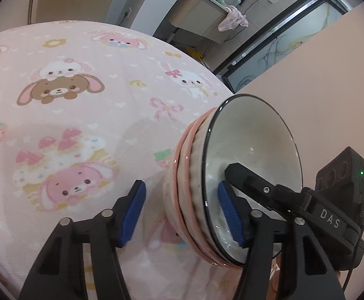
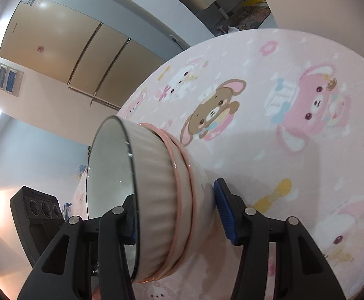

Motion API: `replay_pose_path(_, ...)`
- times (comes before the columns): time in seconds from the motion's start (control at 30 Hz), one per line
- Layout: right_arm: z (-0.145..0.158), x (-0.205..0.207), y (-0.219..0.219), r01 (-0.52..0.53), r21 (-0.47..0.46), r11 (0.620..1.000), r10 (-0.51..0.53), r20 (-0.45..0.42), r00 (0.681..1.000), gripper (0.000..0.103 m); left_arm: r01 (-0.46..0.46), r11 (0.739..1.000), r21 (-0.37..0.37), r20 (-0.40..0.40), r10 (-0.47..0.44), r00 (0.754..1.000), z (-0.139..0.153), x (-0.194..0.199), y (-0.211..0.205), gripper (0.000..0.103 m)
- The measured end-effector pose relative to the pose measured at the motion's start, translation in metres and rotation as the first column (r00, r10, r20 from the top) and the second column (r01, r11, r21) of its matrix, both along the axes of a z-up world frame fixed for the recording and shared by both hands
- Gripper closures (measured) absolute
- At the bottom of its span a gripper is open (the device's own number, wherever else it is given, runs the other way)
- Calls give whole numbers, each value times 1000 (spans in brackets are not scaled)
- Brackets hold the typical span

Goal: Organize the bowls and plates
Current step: 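Grip the nested bowl stack rim with both grippers and tilt it up, then carry the bowl stack with both grippers over the 'life' plate stack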

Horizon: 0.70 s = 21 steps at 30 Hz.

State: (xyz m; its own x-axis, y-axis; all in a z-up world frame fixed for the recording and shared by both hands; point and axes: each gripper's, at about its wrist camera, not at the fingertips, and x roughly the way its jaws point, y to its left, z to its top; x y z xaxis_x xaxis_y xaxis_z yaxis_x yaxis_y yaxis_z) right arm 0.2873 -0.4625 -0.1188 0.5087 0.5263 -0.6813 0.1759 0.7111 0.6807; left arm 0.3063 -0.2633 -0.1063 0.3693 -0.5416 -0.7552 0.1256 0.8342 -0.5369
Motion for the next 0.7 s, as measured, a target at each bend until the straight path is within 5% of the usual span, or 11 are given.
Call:
replay_pose_path(0.33, -6, -3, -8, 44, 69, 997, -44, 1, 999, 59, 18, 997, -76, -6, -19, 1000, -2, -3, -1, 51)
replay_pose_path(0.5, -14, -2, -16, 52, 157, 986, -54, 6, 999, 62, 63, 996, -64, -8, -63, 998, -1, -2, -4, 48)
replay_pose_path(0.7, -14, 0, -13, 40, 147, 988, -41, 1, 999, 62, 77, 996, -48, -6, -78, 997, -1, 0, -8, 45)
